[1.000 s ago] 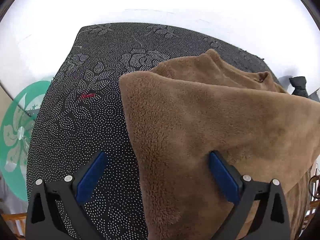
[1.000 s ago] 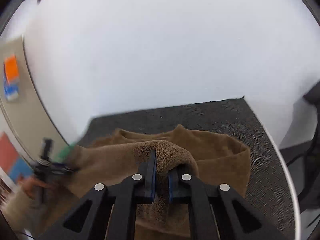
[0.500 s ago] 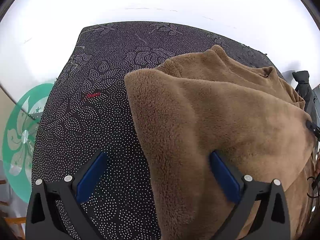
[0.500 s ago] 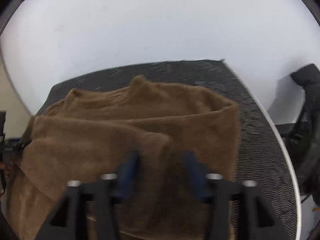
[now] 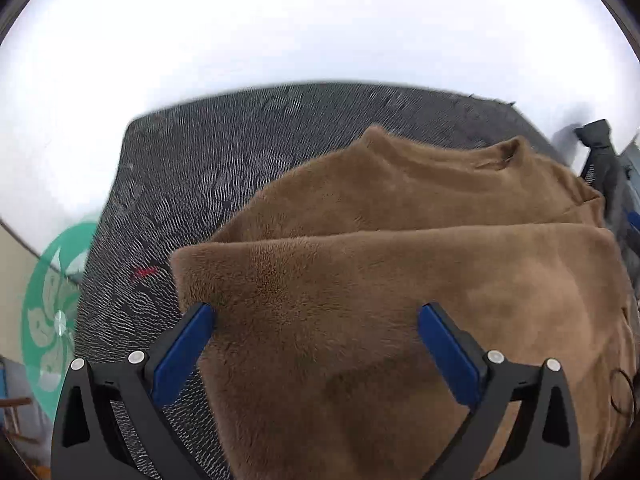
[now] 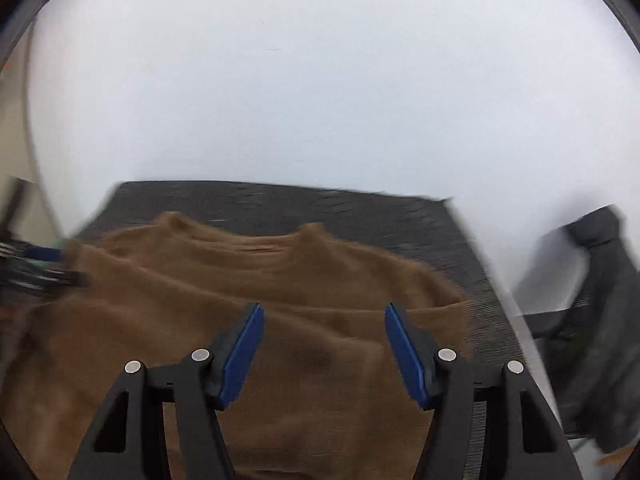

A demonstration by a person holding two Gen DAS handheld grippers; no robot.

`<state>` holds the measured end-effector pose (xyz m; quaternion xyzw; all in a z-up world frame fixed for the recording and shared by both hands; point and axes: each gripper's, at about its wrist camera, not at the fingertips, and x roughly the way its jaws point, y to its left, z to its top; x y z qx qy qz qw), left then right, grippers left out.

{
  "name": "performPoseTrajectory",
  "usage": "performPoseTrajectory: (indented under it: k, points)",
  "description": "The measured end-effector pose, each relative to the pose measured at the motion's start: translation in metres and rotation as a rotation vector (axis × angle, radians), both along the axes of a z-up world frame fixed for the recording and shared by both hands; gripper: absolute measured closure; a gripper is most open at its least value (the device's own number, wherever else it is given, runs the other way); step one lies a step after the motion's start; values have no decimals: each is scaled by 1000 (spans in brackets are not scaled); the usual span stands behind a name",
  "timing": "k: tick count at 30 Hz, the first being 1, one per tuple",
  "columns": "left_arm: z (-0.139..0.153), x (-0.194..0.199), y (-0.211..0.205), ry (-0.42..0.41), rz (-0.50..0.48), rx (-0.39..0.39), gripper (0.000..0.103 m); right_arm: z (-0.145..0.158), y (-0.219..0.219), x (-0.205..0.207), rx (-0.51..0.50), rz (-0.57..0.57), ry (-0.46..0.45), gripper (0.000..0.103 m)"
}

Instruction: Fold clothes

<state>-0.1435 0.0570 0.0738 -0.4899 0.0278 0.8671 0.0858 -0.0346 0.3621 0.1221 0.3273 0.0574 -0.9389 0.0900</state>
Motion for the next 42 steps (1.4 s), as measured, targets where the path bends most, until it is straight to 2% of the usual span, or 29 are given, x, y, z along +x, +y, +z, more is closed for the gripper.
performPoseTrajectory:
  k: [4, 6, 8, 11, 13, 19, 22, 25, 28, 31, 33, 36, 37, 39, 40, 42]
  points:
    - [-15, -9, -4, -21, 17, 36, 0, -31, -15, -6, 11, 114, -102, 38]
    - [-16, -8, -9, -11, 13, 52, 0, -52, -13, -17, 25, 115, -187, 38]
    - [-17, -5, -14, 17, 1, 66, 0, -64, -3, -25, -17, 119, -229, 38]
    - [-20, 0, -20, 51, -9, 84, 0, -69, 0, -28, -8, 144, -225, 38]
    - [-19, 2, -18, 58, -11, 62, 0, -68, -3, -26, 19, 147, -222, 37]
    - [-11, 5, -14, 23, 12, 50, 0, -66, -5, -25, 41, 146, -216, 35]
    - [-3, 22, -10, 22, 31, 44, 0, -67, -10, -28, 52, 143, -213, 35]
    - [7, 49, -5, 42, -11, 50, 0, -68, -12, -28, 60, 141, -209, 35]
    - [9, 64, 2, 44, -51, 0, 0, -67, -13, -26, 68, 137, -205, 34]
    - [-2, 67, -1, 22, -49, -29, 0, -59, -14, -21, 63, 96, -203, 34]
    - [-12, 70, -9, 5, -32, -16, 0, -46, -17, -11, 35, 46, -202, 34]
    - [-21, 72, -19, -4, -8, 49, 0, -34, -32, 10, 46, 106, -167, 32]
    - [-23, 75, -20, -1, -2, 71, 0, -39, -37, 13, 80, 128, -179, 32]
    - [-26, 74, -20, 7, -15, 53, 0, -50, -45, 18, 142, 164, -205, 32]
    - [-26, 74, -20, 10, -18, 52, 0, -57, -44, 16, 145, 159, -222, 32]
    - [-26, 76, -21, 13, -22, 55, 0, -63, -35, 13, 72, 142, -236, 30]
